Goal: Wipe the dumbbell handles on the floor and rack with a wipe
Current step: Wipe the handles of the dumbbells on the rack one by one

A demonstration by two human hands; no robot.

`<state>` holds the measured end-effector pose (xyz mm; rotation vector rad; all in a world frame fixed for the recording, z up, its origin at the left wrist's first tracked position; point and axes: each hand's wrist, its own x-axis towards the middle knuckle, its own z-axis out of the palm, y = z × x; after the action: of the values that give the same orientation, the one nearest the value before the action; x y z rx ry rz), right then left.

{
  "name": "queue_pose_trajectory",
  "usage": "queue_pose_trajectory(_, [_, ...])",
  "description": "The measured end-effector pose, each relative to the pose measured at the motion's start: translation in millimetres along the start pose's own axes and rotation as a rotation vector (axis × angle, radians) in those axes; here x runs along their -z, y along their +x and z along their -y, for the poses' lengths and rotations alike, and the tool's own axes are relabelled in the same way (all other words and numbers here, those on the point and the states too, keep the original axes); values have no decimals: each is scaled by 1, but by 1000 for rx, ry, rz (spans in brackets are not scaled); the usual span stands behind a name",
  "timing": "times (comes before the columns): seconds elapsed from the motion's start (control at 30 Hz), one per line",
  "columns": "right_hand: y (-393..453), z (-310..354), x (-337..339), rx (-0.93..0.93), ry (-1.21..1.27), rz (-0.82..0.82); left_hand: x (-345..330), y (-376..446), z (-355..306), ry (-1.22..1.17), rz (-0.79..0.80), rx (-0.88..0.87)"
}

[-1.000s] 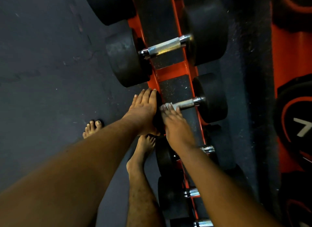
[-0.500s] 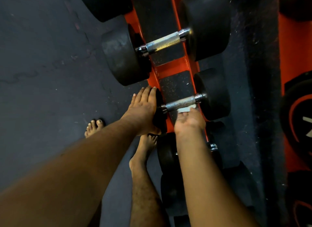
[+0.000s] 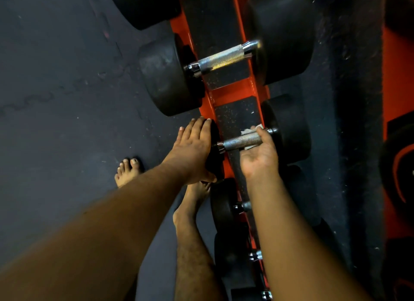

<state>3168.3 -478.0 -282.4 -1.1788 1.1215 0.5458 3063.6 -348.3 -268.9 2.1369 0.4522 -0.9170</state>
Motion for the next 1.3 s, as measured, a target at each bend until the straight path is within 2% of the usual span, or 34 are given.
queue_pose_trajectory(0.2, [-4,6,-3,72,81,-75,-2,1,1,9,-5,-1])
queue_pose_trajectory(0.43, [-2,3,-3,36,-73,-24,1,0,-1,2,12,11])
queue_pose_trajectory(0.53, [-13,-22,2,-37,-122,-78,2,1,-1,2,14,14])
queue_pose_trajectory(0.63, [-19,-32,4,-158,-211,-18,2,0,-2,-1,26,22])
queue_pose_trajectory(0.77, [2,-8,1,-4,-42,-12,0,-1,-1,7,5,17])
queue_pose_trajectory(0.83, [0,-19,5,2,-140,1,-1,1,0,16,1,15])
queue_pose_trajectory(0.93, [-12,-35,13,-94,-264,28,0,0,-2,18,6,16])
queue_pose_trajectory(1.1, [5,-12,16,63,12,-24,1,0,-2,8,6,11])
queue_pose_trajectory(1.23, [-13,-40,6,-108,-153,19,3,-1,-3,13,14,17])
queue_pose_trajectory(1.3, [-12,-26,3,-118,-123,38,2,-1,-3,13,10,17])
